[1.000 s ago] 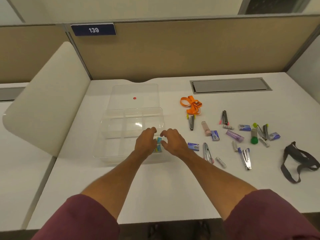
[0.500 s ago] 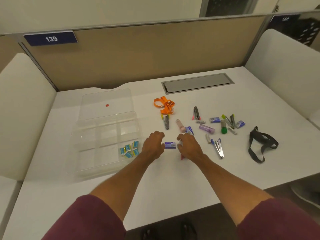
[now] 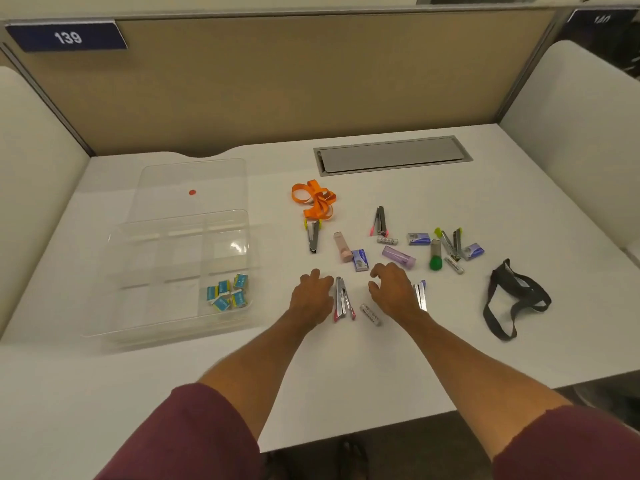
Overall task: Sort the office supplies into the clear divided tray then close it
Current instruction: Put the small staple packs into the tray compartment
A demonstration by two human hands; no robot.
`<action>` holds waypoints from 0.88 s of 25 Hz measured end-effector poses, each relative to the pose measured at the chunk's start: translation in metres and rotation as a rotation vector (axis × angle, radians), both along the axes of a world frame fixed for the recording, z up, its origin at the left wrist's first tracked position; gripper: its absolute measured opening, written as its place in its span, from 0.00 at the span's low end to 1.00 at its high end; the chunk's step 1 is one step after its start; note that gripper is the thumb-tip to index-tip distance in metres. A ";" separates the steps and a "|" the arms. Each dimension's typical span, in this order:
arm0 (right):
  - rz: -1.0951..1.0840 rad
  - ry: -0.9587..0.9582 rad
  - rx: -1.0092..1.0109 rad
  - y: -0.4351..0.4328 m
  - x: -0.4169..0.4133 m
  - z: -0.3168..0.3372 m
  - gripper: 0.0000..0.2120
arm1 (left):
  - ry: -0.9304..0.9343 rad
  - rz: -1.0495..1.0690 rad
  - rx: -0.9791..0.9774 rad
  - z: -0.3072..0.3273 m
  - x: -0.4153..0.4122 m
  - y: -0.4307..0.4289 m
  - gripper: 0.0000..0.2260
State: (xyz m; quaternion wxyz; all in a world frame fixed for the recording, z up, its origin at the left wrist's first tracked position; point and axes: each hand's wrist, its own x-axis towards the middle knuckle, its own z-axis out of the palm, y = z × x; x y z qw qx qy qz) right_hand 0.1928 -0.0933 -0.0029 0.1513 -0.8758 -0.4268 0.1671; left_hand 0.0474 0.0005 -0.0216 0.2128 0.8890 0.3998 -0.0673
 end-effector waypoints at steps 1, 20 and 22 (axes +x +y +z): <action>0.002 0.002 0.007 0.005 0.003 -0.001 0.14 | -0.001 0.023 0.016 -0.001 0.001 -0.002 0.16; -0.114 0.093 -0.018 0.058 0.004 -0.003 0.28 | -0.216 0.270 0.075 0.048 -0.028 0.041 0.12; -0.076 0.059 0.027 0.064 -0.004 0.008 0.27 | -0.228 0.310 0.079 0.054 -0.043 0.047 0.13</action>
